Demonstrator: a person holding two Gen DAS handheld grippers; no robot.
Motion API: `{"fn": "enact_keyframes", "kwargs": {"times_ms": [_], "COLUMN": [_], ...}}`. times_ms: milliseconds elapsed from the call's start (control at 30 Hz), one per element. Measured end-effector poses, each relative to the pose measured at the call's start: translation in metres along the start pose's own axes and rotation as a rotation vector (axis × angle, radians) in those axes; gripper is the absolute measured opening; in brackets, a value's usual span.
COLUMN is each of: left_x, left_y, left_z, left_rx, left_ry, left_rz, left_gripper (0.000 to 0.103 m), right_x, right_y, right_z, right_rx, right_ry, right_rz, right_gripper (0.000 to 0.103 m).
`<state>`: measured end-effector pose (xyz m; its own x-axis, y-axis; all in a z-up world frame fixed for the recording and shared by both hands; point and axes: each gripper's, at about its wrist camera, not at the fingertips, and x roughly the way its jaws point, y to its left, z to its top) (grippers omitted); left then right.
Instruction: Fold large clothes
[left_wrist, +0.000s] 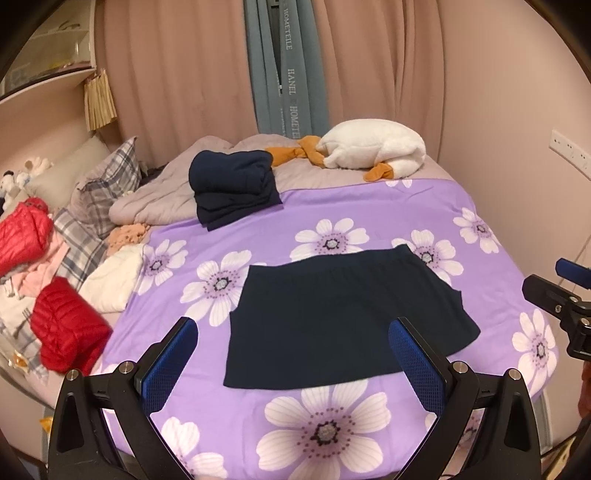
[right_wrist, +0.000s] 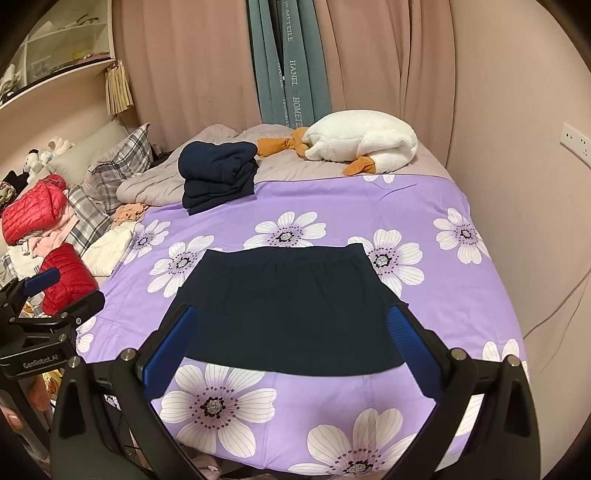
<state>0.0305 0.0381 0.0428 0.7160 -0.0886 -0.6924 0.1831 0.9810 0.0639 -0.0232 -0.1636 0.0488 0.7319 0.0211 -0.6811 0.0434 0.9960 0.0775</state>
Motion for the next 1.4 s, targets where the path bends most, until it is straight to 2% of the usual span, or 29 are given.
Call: {"fn": "enact_keyframes", "kwargs": {"times_ms": [667,1400], "left_x": [-0.002,-0.001], "left_y": [-0.003,0.011], "left_z": [-0.001,-0.005], "left_rx": [-0.003,-0.015], "left_ry": [0.003,0.009], "left_rz": [-0.003,0.017], "left_gripper": [0.102,0.102], "right_x": [0.002,0.006], "right_y": [0.0,0.002], "right_z": [0.0,-0.004], "right_rx": [0.003,-0.002], "right_ry": [0.007,0.018], "right_rz": [0.005,0.022], "right_gripper": [0.102,0.102]}}
